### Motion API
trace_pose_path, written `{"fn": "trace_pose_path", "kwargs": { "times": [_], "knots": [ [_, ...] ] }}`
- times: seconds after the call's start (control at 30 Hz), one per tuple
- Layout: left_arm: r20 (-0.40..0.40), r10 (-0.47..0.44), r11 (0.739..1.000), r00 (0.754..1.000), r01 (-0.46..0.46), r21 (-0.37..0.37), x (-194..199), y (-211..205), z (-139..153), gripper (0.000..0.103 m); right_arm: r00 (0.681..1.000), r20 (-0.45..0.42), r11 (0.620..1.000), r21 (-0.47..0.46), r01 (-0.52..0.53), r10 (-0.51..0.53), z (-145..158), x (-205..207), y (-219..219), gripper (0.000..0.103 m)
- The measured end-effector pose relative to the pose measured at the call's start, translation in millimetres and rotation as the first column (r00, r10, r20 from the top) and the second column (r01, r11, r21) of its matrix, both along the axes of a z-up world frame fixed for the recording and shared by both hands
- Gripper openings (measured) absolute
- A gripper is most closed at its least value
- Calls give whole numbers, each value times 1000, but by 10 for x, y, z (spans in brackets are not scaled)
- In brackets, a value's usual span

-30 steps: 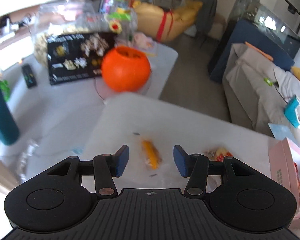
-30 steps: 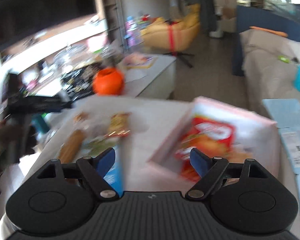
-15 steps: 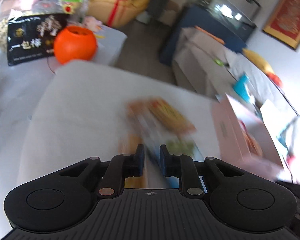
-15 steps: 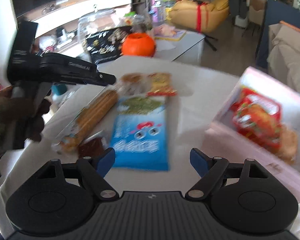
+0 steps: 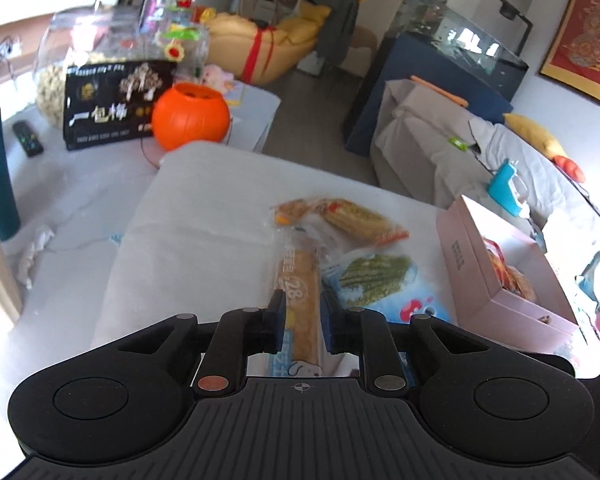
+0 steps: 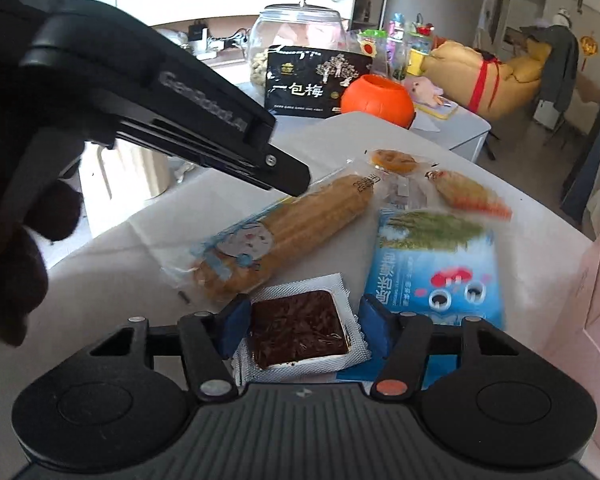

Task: Organize snacks
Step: 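Grasp the foil-wrapped brown jerky square with the right gripper while the left grasps the yellow rice-cracker packet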

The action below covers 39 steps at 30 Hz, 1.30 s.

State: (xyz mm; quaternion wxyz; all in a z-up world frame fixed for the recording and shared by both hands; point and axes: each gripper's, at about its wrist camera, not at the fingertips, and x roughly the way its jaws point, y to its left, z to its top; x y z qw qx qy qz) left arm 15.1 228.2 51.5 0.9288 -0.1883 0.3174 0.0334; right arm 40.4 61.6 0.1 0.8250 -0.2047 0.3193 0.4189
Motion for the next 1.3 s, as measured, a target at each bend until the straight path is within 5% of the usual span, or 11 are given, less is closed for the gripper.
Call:
{"fn": "trace_pose_path", "kwargs": {
  "times": [0.1,0.53,0.63,0.7,0.8,0.93,1.0,1.17,1.3],
  "knots": [
    [3,-6,1000,1000,6,18,-7,-33,32,22,1000,-18,1000,-5,-22,22,59,-68,-185,33],
    [-63,-146,988,987,142,-62,178,-450,-128,22,978,42,978,-43,206,-204,63,-38,-1180,33],
    [-67,-127,991,990,124,-54,221,-498,-159,22,977,6,977,-12,215,-215,78,-29,-1221,43],
    [-73,-116,992,991,113,-49,258,-512,-186,22,981,-38,981,25,194,-193,97,-60,-1186,65],
    [-95,-110,993,989,106,-43,305,-545,-249,22,985,-93,987,56,152,-146,77,-109,-1002,78],
    [-127,-124,992,984,120,-33,297,-595,-298,22,988,-91,992,-6,126,-126,-65,-130,-725,76],
    [-110,-121,993,986,120,-17,230,-583,-245,22,992,-58,994,-8,110,-111,-58,-180,-738,66],
    [-16,-39,996,999,40,76,120,-461,-11,22,985,29,984,-41,172,-171,-49,-184,-1036,63],
    [-58,19,989,998,-10,147,282,-396,-54,22,963,6,962,-29,271,-271,-64,-66,-1404,65]
  ]
}}
